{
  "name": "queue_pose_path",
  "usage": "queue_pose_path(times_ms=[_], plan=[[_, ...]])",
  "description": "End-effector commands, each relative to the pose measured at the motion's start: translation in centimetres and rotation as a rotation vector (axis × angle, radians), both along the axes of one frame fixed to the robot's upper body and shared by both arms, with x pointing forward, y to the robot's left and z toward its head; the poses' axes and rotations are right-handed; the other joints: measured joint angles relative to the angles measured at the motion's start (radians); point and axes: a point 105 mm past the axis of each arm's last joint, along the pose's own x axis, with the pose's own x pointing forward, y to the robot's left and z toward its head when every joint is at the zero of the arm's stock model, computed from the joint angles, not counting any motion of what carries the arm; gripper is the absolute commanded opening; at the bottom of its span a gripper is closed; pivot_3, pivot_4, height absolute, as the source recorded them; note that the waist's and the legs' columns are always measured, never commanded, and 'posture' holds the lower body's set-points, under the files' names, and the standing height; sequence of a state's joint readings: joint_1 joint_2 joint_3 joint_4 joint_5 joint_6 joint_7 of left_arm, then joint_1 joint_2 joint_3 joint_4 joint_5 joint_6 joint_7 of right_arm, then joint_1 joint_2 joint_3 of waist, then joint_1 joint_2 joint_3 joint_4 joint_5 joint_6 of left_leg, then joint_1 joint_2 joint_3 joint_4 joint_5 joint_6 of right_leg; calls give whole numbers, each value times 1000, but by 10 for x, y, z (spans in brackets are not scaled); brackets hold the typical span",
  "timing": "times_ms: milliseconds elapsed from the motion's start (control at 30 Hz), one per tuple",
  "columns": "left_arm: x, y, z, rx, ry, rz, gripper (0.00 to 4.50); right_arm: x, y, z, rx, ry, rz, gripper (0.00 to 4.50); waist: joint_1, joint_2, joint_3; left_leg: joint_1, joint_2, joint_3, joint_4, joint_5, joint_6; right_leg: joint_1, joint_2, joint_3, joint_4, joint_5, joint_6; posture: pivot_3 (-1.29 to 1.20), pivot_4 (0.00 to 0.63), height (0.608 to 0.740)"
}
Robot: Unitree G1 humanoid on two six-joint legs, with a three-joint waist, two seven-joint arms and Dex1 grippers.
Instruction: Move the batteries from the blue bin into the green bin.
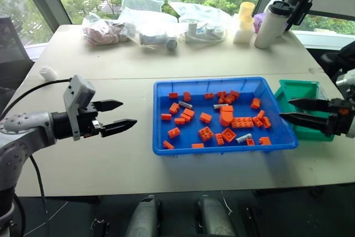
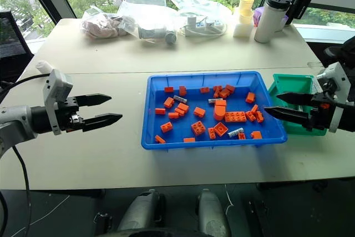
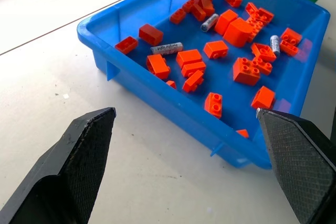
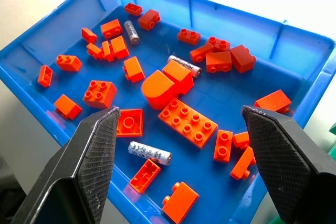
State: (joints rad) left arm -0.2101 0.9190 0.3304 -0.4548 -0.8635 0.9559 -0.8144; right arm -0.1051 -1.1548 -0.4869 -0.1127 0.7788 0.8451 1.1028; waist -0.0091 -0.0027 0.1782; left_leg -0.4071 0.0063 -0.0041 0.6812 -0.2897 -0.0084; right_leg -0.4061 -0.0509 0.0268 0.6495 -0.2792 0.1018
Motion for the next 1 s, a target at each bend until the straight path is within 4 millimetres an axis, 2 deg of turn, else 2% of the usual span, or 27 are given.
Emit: queue_pose_path(times_ms=[33, 533, 800, 900, 1000], plan=[[-2, -2, 11, 10, -50, -14, 4500, 0, 1, 9, -7, -44, 8, 3821, -1, 0, 0, 0, 0, 0, 0, 0, 0, 0, 0, 0, 0, 0, 0, 0, 150, 740], [3, -4, 14, 0, -54, -29, 4500, 5, 1, 8, 2, -60, -8, 3821, -1, 0, 0, 0, 0, 0, 0, 0, 0, 0, 0, 0, 0, 0, 0, 0, 150, 740], [5, -2, 10, 18, -44, -43, 4500, 9, 8, 16, -10, -78, -17, 3821, -2, 0, 0, 0, 0, 0, 0, 0, 0, 0, 0, 0, 0, 0, 0, 0, 150, 740], [7, 2, 6, 99, -54, -68, 4500, 13, 17, 22, 1, -99, 2, 3821, -2, 0, 0, 0, 0, 0, 0, 0, 0, 0, 0, 0, 0, 0, 0, 0, 150, 740], [14, 4, 19, 121, -83, -108, 4500, 26, 45, 35, 22, -163, 61, 3821, -7, 0, 0, 1, 0, 1, 0, 0, 0, 0, 1, 0, 1, 0, 0, 0, 150, 740]])
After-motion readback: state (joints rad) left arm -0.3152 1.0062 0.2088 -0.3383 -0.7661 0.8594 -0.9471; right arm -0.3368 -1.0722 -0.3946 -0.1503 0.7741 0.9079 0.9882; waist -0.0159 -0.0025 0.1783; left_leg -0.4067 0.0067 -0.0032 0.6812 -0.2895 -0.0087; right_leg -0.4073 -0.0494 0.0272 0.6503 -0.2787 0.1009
